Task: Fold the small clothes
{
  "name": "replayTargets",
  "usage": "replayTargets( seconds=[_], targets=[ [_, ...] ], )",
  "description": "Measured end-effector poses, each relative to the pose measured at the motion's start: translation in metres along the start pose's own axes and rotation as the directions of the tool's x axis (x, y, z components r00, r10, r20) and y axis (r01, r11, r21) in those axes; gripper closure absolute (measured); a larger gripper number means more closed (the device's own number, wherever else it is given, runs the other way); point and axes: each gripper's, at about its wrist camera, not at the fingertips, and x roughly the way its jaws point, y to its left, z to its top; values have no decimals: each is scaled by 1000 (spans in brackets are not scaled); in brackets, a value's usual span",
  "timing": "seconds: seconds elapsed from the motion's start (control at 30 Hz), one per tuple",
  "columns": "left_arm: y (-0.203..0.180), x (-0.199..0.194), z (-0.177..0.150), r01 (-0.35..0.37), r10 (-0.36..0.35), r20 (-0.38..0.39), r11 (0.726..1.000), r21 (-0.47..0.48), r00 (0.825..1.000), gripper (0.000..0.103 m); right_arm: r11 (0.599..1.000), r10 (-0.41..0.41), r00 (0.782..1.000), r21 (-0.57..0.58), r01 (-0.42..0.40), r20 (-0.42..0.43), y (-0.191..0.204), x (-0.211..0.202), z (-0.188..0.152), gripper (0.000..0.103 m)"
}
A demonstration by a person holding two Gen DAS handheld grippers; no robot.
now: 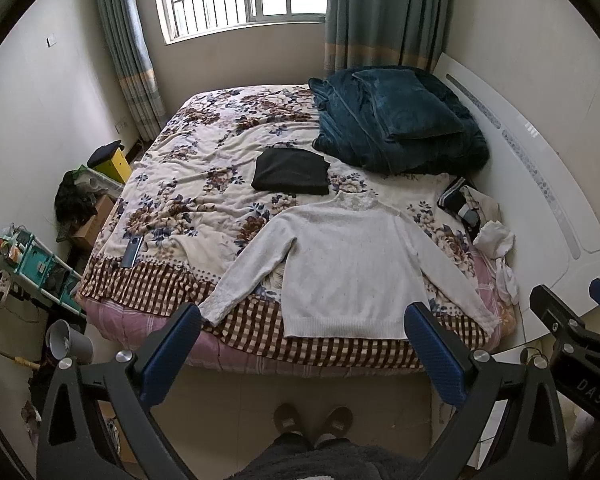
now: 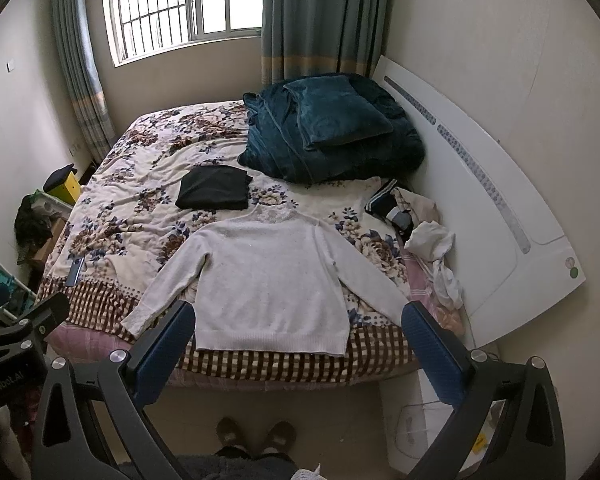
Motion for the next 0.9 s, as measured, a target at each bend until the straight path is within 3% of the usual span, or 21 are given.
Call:
replayTargets(
  seconds=[0.3,0.47,0.6,0.73,0.9],
  targets=[
    [-19,18,4,-37,37,9,999,3,999,0,1000,15,1000,10,-15,-19,-7,19,-2,0],
    [-46,80,12,-77,77,17,996,50,997,0,992,4,993,123,11,-122,-43,96,-8,0],
    [-72,148,13,-107,106,13,991,84,994,0,968,-74,978,222,117,-194,-90,174,-30,0],
    [-108,230,11,-143,146,-10,976,162,989,0,906,-129,957,361,221,-261,-149,254,-57,0],
    [-139,341,3,-119,145,-105,967,227,984,0,742,-115,920,583,330,-375,-238,365,-113,0]
  ],
)
